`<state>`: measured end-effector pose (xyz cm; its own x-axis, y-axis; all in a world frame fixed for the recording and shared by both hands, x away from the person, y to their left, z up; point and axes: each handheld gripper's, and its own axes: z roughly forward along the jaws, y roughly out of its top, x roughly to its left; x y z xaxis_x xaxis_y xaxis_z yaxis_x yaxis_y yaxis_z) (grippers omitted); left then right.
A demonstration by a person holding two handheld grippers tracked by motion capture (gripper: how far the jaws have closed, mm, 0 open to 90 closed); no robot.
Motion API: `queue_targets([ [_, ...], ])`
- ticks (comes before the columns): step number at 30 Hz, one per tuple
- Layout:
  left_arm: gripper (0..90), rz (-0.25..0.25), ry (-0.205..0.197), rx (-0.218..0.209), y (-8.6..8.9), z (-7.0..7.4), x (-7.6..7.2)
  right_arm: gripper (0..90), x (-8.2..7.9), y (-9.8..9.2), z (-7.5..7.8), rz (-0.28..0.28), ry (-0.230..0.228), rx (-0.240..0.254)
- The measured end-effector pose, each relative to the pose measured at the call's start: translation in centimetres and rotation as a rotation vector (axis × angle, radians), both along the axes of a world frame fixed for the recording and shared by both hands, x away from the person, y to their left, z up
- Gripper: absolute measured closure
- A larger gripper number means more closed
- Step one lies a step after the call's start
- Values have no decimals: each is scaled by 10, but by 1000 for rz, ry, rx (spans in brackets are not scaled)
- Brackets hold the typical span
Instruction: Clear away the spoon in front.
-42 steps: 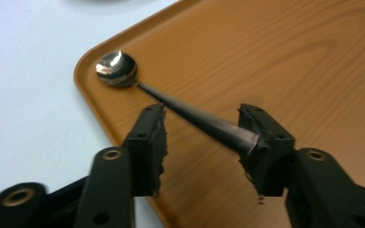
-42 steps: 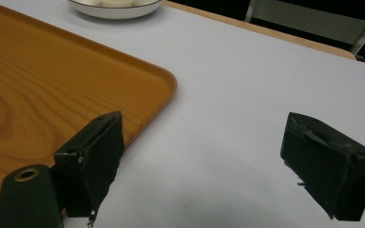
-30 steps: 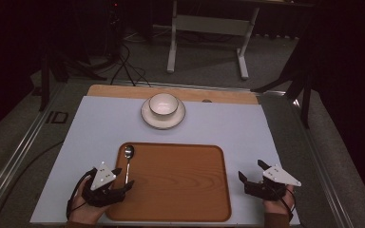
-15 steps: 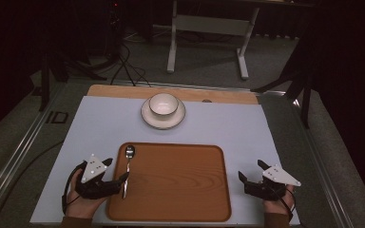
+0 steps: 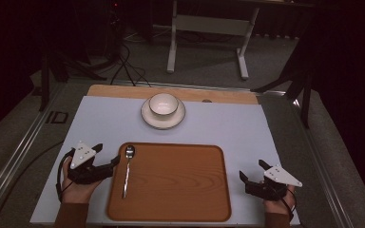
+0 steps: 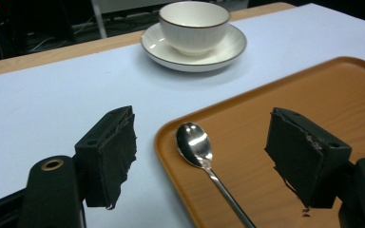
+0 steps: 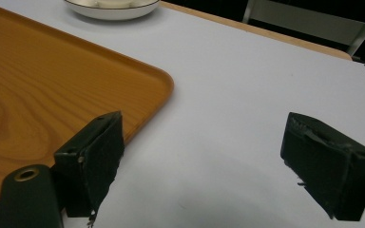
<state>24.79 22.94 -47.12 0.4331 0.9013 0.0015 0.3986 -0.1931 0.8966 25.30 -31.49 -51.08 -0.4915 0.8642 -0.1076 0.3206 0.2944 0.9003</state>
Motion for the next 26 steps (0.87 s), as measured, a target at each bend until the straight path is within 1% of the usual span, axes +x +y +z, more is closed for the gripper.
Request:
queue_targets([
  [3, 246, 5, -5, 4, 3, -2, 3, 142, 0, 0, 0, -2, 1, 2],
  [4, 246, 7, -10, 28, 4, -5, 6, 142, 0, -1, 0, -3, 1, 3],
  [6, 231, 1, -7, 36, 6, -8, 11, 142, 0, -1, 1, -1, -4, 6],
  [8, 228, 9, -2, 53, 8, -11, 14, 142, -1, -1, 1, -3, -5, 7],
  [9, 228, 9, -2, 53, 8, -11, 14, 142, -1, -1, 1, -3, -5, 7],
  [10, 228, 16, 4, 69, 10, -13, 16, 142, -1, -1, 1, -5, -5, 8],
  [12, 227, 20, 9, 57, 12, -16, 17, 142, -1, -3, 2, -8, -11, 10],
  [13, 228, 25, 16, 58, 13, -18, 18, 142, -2, -3, 2, -10, -11, 9],
  [15, 228, 29, 19, 60, 14, -19, 18, 142, -2, -4, 2, -12, -13, 12],
  [16, 228, 43, 31, 66, 15, -24, 20, 142, -2, -4, 2, -13, -14, 14],
  [18, 228, 53, 43, 75, 16, -27, 22, 142, -2, -6, 2, -17, -12, 15],
  [23, 226, 66, 64, 91, 17, -31, 26, 142, -2, -6, 2, -19, -8, 13],
  [24, 225, 70, 76, 93, 17, -33, 28, 142, -2, -6, 1, -19, -7, 12],
  [26, 212, 90, 117, 88, 20, -38, 33, 142, -1, -6, 1, -18, -4, 11],
])
